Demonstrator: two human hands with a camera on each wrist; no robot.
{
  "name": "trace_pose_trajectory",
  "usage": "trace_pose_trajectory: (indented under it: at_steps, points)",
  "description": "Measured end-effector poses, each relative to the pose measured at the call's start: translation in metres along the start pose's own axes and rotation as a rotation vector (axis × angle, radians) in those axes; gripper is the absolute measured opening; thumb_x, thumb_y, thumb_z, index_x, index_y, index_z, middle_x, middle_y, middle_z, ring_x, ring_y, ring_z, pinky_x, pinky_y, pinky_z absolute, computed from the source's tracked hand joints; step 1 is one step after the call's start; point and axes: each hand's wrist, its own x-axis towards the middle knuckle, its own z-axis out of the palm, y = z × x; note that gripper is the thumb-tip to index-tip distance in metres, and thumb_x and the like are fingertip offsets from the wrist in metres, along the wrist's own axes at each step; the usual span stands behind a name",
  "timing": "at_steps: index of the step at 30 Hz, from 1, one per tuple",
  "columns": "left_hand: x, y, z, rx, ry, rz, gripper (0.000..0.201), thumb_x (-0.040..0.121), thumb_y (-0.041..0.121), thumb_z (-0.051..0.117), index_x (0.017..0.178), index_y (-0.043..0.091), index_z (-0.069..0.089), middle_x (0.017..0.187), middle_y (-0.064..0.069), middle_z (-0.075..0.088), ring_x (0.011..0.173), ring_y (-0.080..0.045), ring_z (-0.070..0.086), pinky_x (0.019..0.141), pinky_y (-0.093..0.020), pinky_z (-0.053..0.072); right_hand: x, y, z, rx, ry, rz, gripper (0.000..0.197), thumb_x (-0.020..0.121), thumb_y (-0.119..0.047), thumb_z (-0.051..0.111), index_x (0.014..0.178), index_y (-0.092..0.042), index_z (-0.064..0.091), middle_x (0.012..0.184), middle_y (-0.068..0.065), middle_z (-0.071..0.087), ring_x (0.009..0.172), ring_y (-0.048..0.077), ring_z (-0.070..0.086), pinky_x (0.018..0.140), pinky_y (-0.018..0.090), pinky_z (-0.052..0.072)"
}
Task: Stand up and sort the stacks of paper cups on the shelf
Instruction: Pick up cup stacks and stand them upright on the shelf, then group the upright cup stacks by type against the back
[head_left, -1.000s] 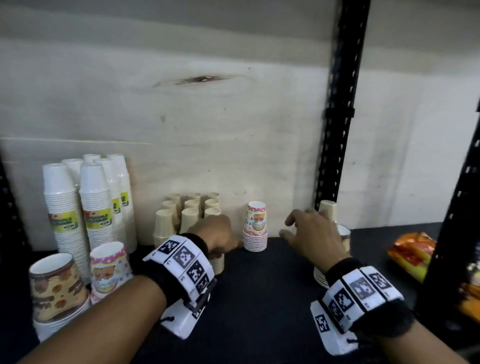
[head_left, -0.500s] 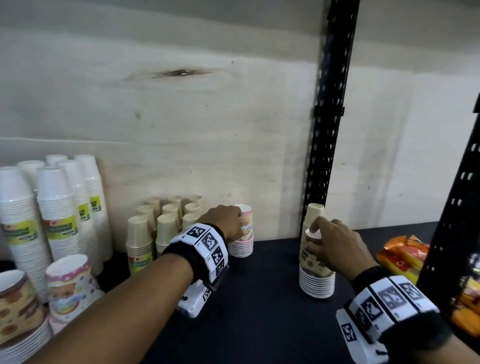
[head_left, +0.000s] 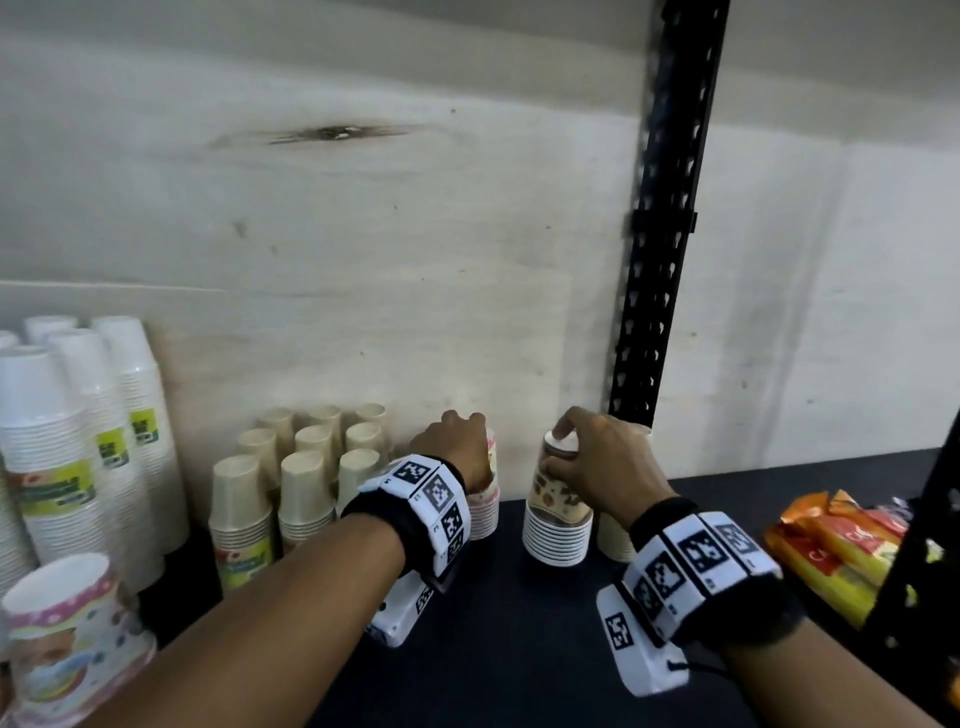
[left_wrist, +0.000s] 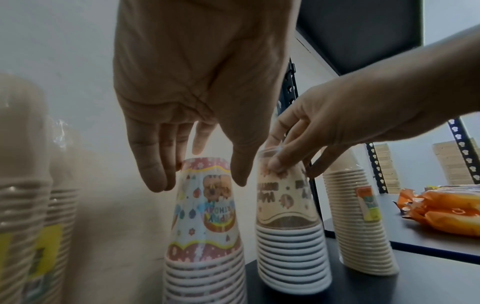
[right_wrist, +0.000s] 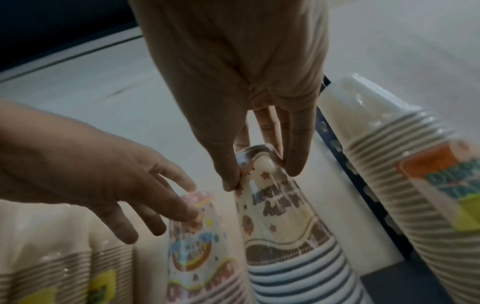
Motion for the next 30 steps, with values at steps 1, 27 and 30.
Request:
trace_pose_trajectory:
  at_steps: [1, 27, 30]
  points:
    - [0.002, 0.0, 0.001, -0.006, 0.004, -0.002, 0.058, 0.087, 0.032, 0.062, 0.138, 0.018, 0.038, 0.136, -0.012, 0.043, 0.122, -0.034, 0.05, 0.093, -0.041, 0.043, 0.006, -0.001, 0.006, 0.009, -0.002, 0.001, 0.033, 0.08, -0.039, 0.071, 0.107, -0.025, 0.058, 0.105, 0.003, 0.064, 0.088, 0.024, 0.066, 0.075, 0.035, 0.054]
    - [0.031, -0.014, 0.088, -0.515, -0.191, -0.369, 0.08, 0.073, 0.04, 0.071, 0.138, 0.009, 0.038, 0.138, -0.009, 0.05, 0.125, -0.027, 0.051, 0.102, -0.03, 0.04, 0.045, 0.041, 0.106, 0.302, -0.399, 0.386, 0.067, 0.079, -0.037, 0.077, 0.132, -0.005, 0.053, 0.13, 0.009, 0.062, 0.117, 0.026, 0.059, 0.094, 0.029, 0.046]
    - [0.032, -0.02, 0.099, -0.475, -0.217, -0.383, 0.065, 0.089, 0.03, 0.061, 0.141, -0.002, 0.036, 0.14, -0.013, 0.048, 0.127, -0.026, 0.049, 0.083, -0.021, 0.031, 0.048, 0.05, 0.111, 0.324, -0.448, 0.38, 0.06, 0.079, -0.036, 0.077, 0.129, -0.008, 0.06, 0.126, 0.006, 0.066, 0.114, 0.023, 0.062, 0.09, 0.025, 0.046]
